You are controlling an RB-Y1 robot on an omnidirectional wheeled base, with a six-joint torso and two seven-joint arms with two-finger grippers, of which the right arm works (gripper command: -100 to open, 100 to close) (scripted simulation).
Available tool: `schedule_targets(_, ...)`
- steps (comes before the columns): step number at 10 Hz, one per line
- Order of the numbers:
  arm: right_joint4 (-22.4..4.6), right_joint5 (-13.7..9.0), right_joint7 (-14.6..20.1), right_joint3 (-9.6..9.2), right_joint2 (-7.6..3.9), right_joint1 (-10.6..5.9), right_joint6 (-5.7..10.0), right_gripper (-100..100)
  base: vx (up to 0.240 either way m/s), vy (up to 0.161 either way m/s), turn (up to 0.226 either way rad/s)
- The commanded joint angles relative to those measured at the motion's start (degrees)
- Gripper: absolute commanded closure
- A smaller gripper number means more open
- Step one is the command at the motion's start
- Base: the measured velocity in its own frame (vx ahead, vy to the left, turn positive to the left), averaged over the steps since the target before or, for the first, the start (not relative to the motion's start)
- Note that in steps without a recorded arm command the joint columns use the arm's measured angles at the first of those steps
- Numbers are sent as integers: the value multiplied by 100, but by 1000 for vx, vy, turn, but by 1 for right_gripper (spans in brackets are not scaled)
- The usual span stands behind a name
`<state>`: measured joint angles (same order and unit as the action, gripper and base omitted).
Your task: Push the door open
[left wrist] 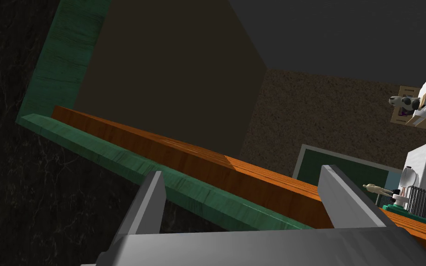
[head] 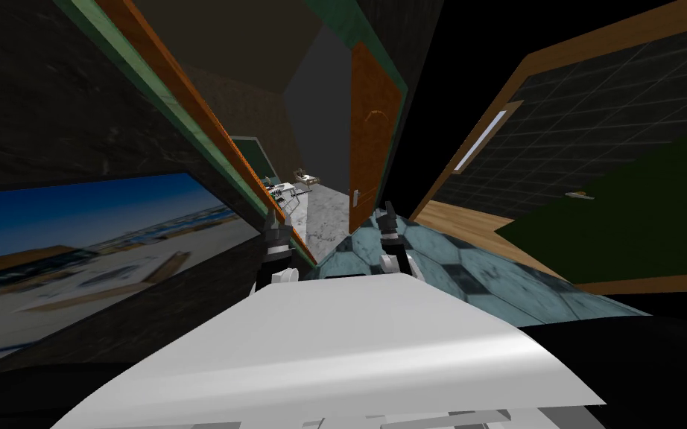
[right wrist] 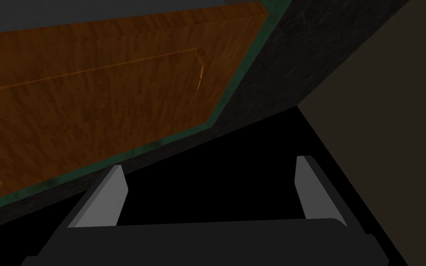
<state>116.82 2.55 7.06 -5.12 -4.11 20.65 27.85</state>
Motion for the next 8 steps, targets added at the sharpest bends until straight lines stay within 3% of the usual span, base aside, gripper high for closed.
schedule_targets(1,-224,-1,30,-36,-18,-159,-19,-100,79,-97,49)
schedule_targets(8,-1440,-3,171,-238,-77,-914,27,-100,84,-104,54)
